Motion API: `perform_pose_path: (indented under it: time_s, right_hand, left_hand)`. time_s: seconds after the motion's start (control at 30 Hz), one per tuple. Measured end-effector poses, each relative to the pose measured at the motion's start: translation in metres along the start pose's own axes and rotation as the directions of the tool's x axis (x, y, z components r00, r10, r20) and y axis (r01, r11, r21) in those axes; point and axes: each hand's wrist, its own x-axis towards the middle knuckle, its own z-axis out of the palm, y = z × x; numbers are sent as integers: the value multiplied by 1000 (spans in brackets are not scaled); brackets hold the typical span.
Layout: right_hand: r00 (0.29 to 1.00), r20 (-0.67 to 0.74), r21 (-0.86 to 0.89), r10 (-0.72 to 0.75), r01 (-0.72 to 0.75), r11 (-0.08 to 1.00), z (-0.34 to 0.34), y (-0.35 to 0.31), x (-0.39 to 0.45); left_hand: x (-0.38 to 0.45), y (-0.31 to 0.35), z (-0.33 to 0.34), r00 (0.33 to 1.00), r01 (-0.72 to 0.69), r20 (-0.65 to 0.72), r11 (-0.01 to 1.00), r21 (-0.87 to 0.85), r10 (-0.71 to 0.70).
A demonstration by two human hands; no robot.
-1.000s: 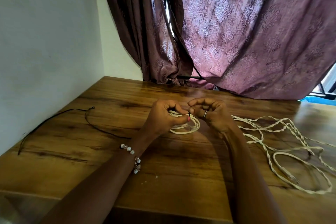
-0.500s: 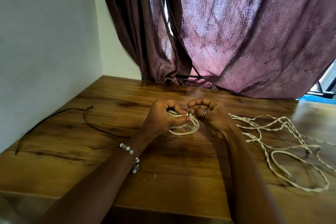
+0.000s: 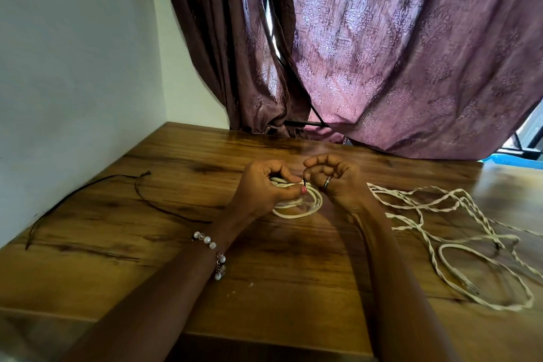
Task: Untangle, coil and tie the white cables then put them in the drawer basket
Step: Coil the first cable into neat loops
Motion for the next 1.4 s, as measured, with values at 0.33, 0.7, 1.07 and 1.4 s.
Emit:
perform_pose_path:
  time_s: [0.33,0.7,1.07,1.4]
  right_hand:
    - [993,18,-70,-118,119,990,3,-2,0]
    - [994,19,-4,-111,111,994,3,1,1]
    - [997,5,-55,-75,75,996,2,7,1]
    - [991,45,-189,-127,133,973,2,10,4]
  left_hand:
    - [-1,2,0,999,34,-27,999,-29,-35]
    - [-2,8,0,996,88,-29,995,-51,-90]
    - [-4,2,-1,998,67,-5,996,-52,-67]
    - [-4,1,0,999,45,-29,999,7,-45]
